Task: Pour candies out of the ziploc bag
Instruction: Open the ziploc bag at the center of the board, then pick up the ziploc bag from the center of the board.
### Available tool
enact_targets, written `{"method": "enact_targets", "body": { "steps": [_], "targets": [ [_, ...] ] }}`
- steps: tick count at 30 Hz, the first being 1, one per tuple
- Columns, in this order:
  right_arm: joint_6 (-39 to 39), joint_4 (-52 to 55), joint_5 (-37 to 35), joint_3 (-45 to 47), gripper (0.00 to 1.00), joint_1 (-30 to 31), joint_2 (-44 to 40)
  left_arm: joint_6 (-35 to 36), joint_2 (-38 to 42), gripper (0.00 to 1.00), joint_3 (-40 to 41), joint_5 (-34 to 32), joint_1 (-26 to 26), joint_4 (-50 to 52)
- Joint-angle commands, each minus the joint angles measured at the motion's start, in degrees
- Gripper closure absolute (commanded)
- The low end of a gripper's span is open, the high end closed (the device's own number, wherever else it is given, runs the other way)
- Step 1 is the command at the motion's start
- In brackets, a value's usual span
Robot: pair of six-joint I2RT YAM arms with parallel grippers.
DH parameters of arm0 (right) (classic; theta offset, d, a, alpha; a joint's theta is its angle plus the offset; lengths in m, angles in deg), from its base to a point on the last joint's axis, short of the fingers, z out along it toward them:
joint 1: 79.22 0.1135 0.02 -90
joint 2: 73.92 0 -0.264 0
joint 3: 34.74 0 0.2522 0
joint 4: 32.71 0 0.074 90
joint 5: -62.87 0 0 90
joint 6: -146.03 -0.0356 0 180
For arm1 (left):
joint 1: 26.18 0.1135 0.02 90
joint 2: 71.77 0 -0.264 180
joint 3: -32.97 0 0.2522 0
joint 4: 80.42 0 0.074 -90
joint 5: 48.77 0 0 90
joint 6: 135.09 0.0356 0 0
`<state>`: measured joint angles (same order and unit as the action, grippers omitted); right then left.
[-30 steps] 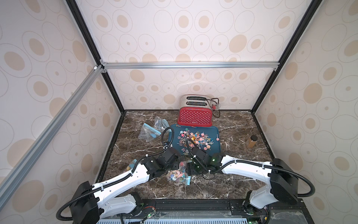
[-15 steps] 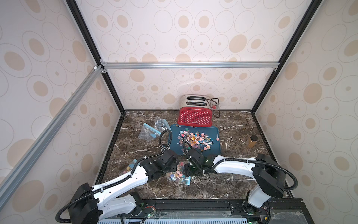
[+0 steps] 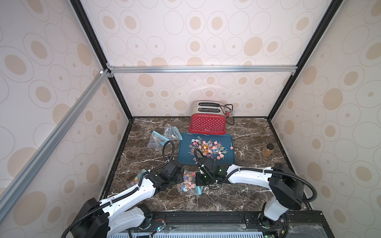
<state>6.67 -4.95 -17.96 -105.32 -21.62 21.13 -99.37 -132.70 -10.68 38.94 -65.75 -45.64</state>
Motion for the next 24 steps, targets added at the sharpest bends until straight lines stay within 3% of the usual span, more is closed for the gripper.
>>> {"method": "enact_targets", "body": {
  "steps": [1,10,24],
  "targets": [
    [2.37,4.38,-1.29,-4.43,1.00,-0.21,-1.59,2.51,1.66,0.42,1.72,5.93,2.52,-6.53],
    [3.53,8.45,-3.02,-7.59,1.00,-0.13,-1.77,5.19,3.87,0.28,5.70,14.50,5.48,-12.32],
    [2.87,8.84,-2.76,-6.90,1.00,-0.13,-1.88,5.46,-3.40,0.12,6.07,17.07,6.17,-15.30]
  ]
}}
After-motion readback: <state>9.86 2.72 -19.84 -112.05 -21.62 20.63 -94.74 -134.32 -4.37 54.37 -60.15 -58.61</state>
